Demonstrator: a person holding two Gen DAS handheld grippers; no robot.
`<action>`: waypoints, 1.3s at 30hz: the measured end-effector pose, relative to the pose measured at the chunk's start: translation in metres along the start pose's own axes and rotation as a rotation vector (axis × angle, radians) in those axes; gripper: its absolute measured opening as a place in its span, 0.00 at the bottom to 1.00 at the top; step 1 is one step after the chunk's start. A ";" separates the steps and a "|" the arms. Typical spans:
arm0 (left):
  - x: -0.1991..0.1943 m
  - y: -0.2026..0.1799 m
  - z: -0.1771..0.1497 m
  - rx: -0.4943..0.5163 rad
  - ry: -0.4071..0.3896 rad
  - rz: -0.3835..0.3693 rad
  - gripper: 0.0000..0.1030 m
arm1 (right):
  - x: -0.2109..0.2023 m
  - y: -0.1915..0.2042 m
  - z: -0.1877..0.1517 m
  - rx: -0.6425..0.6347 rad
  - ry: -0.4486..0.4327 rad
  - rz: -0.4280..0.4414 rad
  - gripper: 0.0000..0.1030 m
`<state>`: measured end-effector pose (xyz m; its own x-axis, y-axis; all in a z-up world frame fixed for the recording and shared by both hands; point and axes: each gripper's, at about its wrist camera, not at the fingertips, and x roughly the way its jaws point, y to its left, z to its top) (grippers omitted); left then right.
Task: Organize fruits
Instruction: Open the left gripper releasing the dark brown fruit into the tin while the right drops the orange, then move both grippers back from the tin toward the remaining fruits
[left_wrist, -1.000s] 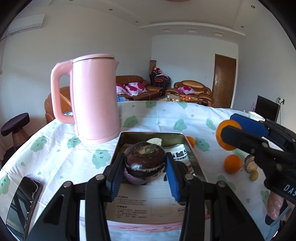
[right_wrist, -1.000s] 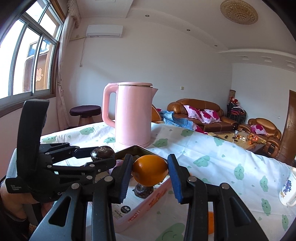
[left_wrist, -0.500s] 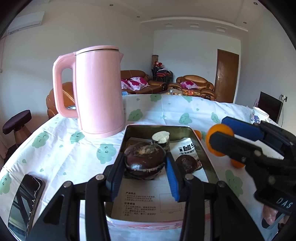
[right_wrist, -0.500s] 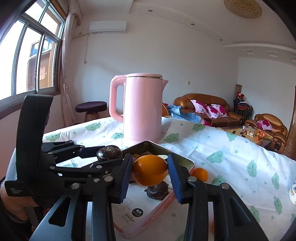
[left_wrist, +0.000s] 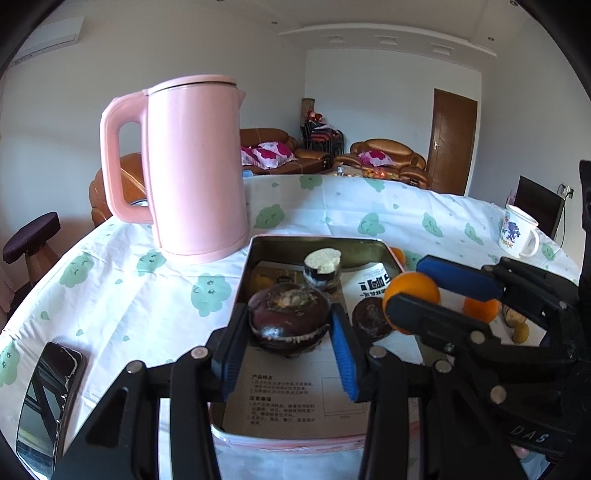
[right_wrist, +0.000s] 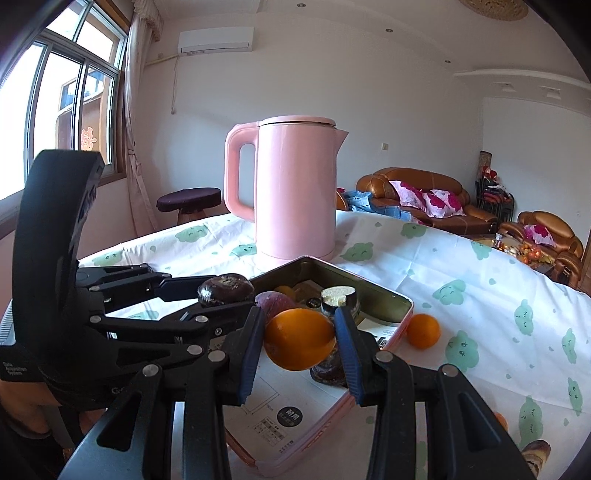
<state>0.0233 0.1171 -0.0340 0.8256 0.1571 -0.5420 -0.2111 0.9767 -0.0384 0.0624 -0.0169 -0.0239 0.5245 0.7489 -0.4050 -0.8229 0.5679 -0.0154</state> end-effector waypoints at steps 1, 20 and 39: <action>0.001 0.001 0.000 -0.002 0.005 -0.002 0.43 | 0.000 0.000 0.000 0.001 0.004 0.001 0.40; 0.007 0.009 -0.002 -0.032 0.059 0.014 0.48 | 0.023 -0.004 -0.003 0.033 0.140 0.050 0.42; -0.023 -0.052 0.001 0.020 -0.056 -0.119 0.90 | -0.089 -0.089 -0.033 0.177 0.075 -0.273 0.55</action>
<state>0.0156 0.0630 -0.0181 0.8724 0.0474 -0.4865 -0.0998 0.9916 -0.0823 0.0820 -0.1454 -0.0170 0.6973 0.5374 -0.4743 -0.6003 0.7994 0.0233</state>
